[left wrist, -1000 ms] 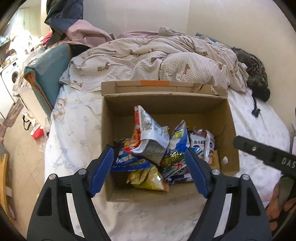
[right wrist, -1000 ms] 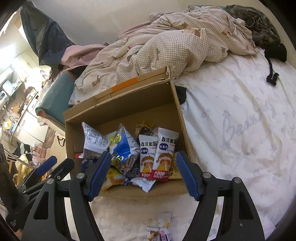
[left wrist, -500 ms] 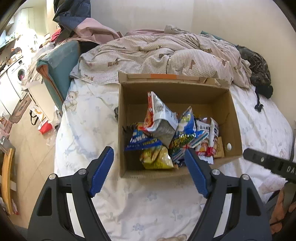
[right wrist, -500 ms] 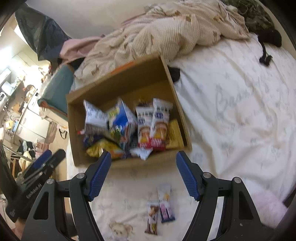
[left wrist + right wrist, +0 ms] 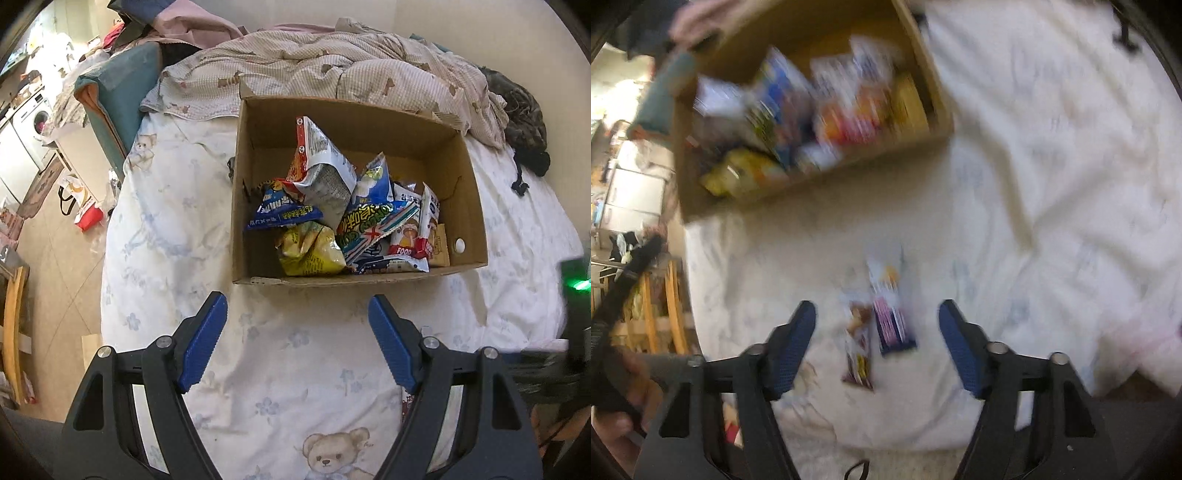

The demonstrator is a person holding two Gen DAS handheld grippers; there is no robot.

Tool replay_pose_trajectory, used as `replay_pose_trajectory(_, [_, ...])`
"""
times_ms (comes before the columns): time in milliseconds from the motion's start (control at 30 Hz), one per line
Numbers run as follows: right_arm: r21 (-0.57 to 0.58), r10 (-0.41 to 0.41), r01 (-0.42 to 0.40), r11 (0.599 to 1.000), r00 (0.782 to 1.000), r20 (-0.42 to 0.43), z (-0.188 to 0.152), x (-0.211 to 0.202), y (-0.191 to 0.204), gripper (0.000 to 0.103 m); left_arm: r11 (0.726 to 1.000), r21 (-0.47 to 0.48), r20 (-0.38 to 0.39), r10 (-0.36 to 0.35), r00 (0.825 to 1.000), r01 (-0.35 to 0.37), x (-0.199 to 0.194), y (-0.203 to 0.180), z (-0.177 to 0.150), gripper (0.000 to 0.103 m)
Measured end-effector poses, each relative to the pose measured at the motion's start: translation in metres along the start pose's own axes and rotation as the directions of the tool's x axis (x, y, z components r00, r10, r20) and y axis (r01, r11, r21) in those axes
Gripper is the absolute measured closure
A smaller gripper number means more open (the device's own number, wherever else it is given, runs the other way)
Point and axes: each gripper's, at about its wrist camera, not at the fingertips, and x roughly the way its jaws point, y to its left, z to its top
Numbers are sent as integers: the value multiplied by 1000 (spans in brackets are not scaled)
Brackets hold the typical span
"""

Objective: Organize snacks
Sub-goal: 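Grasp the purple-printed bar with the right tool while the left tool grasps the brown bar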

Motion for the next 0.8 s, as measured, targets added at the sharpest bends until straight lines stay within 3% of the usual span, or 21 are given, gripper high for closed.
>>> replay_pose_trajectory(167, [-75,-100,96,993,994,-47,4,28,15,51,999,-24,-43,-31,999,30,7,1,-1,27])
replay_pose_trajectory(200, [-101,-136,131,986,990,-44,5,33,19,57,999,-21,-50,-34,998,33,7,1,-2,27])
replay_pose_trajectory(233, [-127,-174,167,978,984,-39,5,37,22,77,999,-17,-56,-35,998,34,8,1,-4,27])
replay_pose_trajectory(333, [-172,-188,173,970,979,-77,3,48,29,84,999,-21,-84,-35,996,33,13,0,-8,27])
replay_pose_trajectory(400, [-171,-204,192,966,978,-50,1,44,27,84,998,-35,-152,-65,986,60,23,-4,-13,27])
replay_pose_trajectory(467, [-138,-178,180,974,984,25,3,26,25,84,995,-51,-200,-99,975,91,31,-9,-18,27])
replay_pose_trajectory(567, [-51,-87,91,995,994,73,2,2,10,84,989,-43,-280,-149,948,143,43,-26,-25,27])
replay_pose_trajectory(633, [-17,-55,57,998,993,102,-2,-9,2,84,988,-11,-322,-147,935,152,51,-41,-32,28])
replay_pose_trajectory(800, [18,-27,25,1000,991,127,-6,-22,-14,84,983,92,-375,-112,920,158,63,-81,-58,41])
